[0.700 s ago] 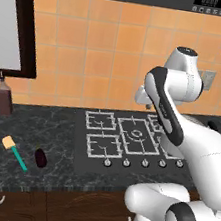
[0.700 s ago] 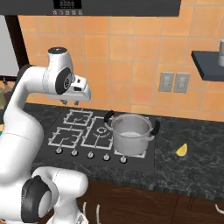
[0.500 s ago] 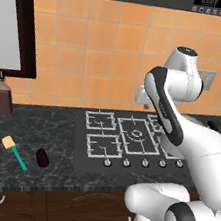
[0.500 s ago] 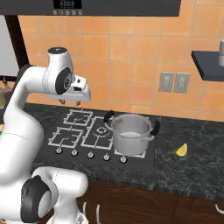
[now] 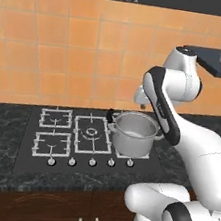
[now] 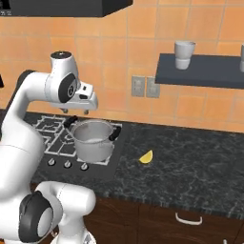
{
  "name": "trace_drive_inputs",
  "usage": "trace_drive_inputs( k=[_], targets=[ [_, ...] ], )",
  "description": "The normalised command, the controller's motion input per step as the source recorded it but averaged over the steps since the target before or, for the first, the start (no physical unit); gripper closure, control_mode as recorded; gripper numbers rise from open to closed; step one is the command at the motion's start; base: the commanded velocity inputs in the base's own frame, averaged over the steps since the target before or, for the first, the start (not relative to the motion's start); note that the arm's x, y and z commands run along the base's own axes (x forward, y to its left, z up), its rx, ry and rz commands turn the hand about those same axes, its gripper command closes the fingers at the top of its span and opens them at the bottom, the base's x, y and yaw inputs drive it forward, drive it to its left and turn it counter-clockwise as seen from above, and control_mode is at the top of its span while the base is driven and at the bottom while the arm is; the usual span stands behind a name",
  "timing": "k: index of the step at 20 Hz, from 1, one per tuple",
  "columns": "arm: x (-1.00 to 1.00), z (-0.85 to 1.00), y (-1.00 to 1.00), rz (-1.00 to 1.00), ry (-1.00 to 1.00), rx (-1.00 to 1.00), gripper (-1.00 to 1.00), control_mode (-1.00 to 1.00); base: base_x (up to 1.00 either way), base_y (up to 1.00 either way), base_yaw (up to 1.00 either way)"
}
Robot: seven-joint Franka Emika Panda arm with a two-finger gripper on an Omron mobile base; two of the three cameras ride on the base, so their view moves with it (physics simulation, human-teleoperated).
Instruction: Put the eggplant and lemon wedge in the pot. Retrieve the spatula and lightly stir the vegetables in the pot.
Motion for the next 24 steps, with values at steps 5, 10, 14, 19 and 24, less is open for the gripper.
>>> trace_drive_inputs(
  k=[5, 10, 14, 19, 24],
  targets=[
    [0.00, 0.00, 0.00, 0.00, 0.00, 0.00, -1.00, 1.00, 0.13, -0.74, 0.00],
    [0.21, -0.15, -0.62, 0.00, 0.06, 0.06, -1.00, -1.00, 0.00, 0.00, 0.00],
    [0.16, -0.49, -0.77, 0.00, 0.07, 0.04, -1.00, -1.00, 0.00, 0.00, 0.00],
    [0.12, -0.61, -0.58, 0.00, 0.11, 0.04, -1.00, -1.00, 0.00, 0.00, 0.00],
    [0.22, -0.64, -0.30, 0.00, 0.13, 0.03, -1.00, -1.00, 0.00, 0.00, 0.00]
  ],
)
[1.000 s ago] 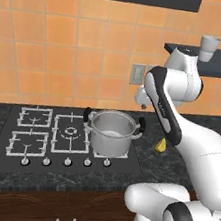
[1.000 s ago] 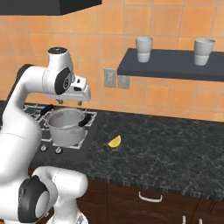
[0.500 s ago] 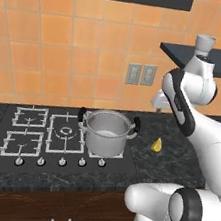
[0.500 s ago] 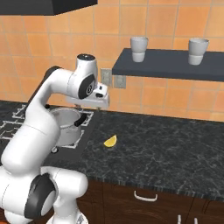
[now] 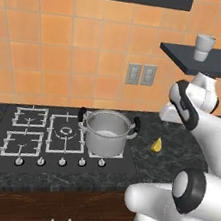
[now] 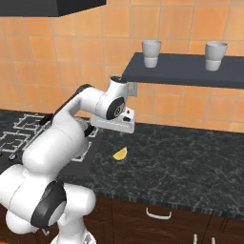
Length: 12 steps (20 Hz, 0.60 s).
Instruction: Put the eggplant and lemon wedge in the pot. Retrieve the spatula and lightly stir the vegetables in the pot.
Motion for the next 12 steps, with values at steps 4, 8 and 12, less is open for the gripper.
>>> trace_drive_inputs(
  k=[4, 8, 12],
  targets=[
    [0.44, -0.59, 0.00, 0.00, 0.17, 0.00, -1.00, -1.00, 0.00, 0.00, 0.00],
    [0.44, -0.58, 0.00, 0.00, 0.15, 0.00, -1.00, -1.00, 0.00, 0.00, 0.00],
    [0.26, -0.56, 0.00, 0.00, 0.10, 0.00, -1.00, -1.00, 0.00, 0.00, 0.00]
  ],
)
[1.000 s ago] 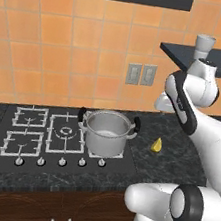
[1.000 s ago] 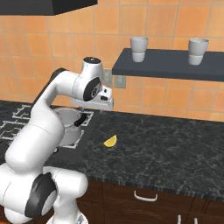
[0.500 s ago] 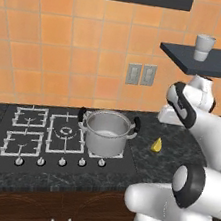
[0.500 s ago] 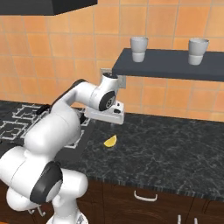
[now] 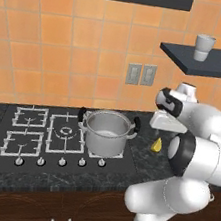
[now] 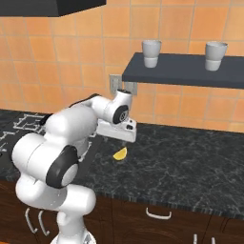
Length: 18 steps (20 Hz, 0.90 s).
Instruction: Put the eggplant and lemon wedge in the pot. Retrieve the spatula and lightly stir the vegetables in the pot.
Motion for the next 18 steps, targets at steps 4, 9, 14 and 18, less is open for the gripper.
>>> trace_drive_inputs(
  k=[4, 9, 14, 18],
  targets=[
    [0.21, -0.60, -0.04, 0.00, 0.07, 0.00, -1.00, -1.00, 0.00, 0.00, 0.00],
    [0.16, -0.53, -0.12, 0.00, 0.02, 0.00, -1.00, -1.00, 0.00, 0.00, 0.00],
    [0.27, -0.37, -0.02, 0.00, 0.00, 0.00, -1.00, -1.00, 0.00, 0.00, 0.00],
    [0.20, -0.36, -0.03, 0.00, 0.00, 0.01, -1.00, -1.00, 0.00, 0.00, 0.00]
  ],
)
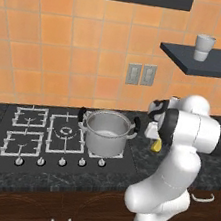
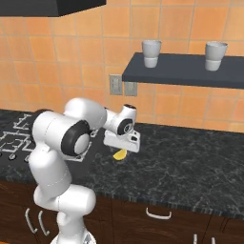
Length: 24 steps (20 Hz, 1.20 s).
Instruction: Put the eggplant and lemon wedge in the pot. Retrieve the spatula and lightly stir the vegetables in the pot.
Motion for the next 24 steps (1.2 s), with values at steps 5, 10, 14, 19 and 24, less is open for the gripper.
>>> trace_drive_inputs(
  k=[5, 10, 14, 19, 24],
  targets=[
    [0.07, -0.34, -0.06, 0.00, 0.00, 0.00, -1.00, -1.00, 0.00, 0.00, 0.00],
    [0.00, -0.34, 0.00, 0.00, 0.00, 0.00, -1.00, -1.00, 0.00, 0.00, 0.00],
    [-0.07, -0.31, 0.00, 0.00, 0.00, 0.00, 1.00, -1.00, 0.00, 0.00, 0.00],
    [-0.36, -0.03, 0.00, 0.00, -0.04, 0.00, 1.00, -1.00, 0.00, 0.00, 0.00],
    [-0.49, 0.58, 0.00, 0.00, -0.15, 0.00, 1.00, -1.00, 0.00, 0.00, 0.00]
  ],
)
